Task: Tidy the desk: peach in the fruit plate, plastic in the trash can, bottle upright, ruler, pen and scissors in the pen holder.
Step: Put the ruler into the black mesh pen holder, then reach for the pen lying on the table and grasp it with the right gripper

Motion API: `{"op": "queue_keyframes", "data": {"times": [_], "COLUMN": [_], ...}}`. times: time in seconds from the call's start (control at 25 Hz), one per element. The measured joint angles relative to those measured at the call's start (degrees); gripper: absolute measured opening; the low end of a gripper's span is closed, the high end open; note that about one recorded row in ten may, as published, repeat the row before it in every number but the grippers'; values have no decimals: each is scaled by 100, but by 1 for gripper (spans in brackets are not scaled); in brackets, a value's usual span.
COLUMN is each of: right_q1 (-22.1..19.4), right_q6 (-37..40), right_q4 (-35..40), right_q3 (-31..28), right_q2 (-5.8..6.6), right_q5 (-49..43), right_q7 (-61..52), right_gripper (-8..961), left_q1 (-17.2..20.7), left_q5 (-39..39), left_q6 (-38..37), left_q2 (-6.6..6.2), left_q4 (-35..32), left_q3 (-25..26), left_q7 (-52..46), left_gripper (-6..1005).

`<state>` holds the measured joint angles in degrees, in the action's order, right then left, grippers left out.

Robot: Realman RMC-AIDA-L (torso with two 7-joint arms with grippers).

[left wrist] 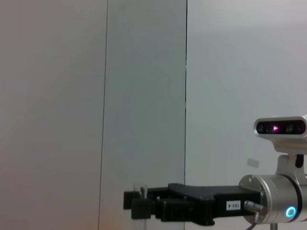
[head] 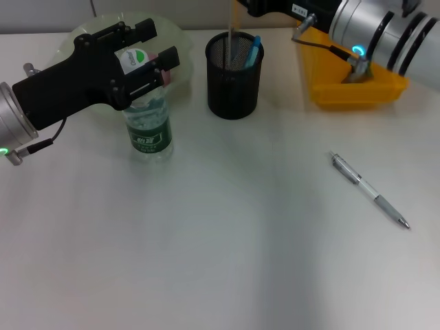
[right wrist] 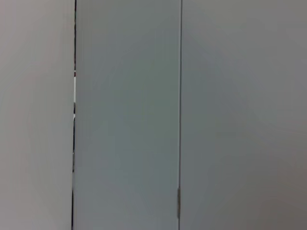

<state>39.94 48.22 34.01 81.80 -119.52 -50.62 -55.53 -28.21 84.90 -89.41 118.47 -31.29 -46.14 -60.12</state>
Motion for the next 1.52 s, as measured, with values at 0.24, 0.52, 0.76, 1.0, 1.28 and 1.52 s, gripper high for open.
{"op": "queue_keyframes", "data": {"times": [0.24, 0.52, 0.76, 1.0, 1.28, 1.52], "right_q1": [104, 50, 31, -158, -1401, -2270], "right_q6": [24, 13, 10, 30, 38, 551], "right_q4": [-141, -108, -107, 125, 1904, 3584], "right_q3": [43, 5, 2, 2, 21, -772], "right_q2": [6, 8, 3, 2, 37, 19], "right_q5": [-17, -2, 0, 0, -169, -1996], "right_q7": [90, 89, 89, 57, -623, -2720], "right_gripper": [466, 472, 476, 473, 472, 472], "left_q1": [0, -5, -8, -10, -6, 9], "left_q5": [2, 9, 9, 22, 17, 4], "left_q6": [7, 13, 13, 11, 2, -30], "left_q2": [0, 0, 0, 0, 0, 0], "left_q4": [8, 8, 9, 9, 9, 9], "left_q3": [0, 1, 0, 1, 1, 0], "left_q7": [0, 0, 0, 0, 0, 4], "left_gripper": [586, 586, 587, 586, 586, 586]}}
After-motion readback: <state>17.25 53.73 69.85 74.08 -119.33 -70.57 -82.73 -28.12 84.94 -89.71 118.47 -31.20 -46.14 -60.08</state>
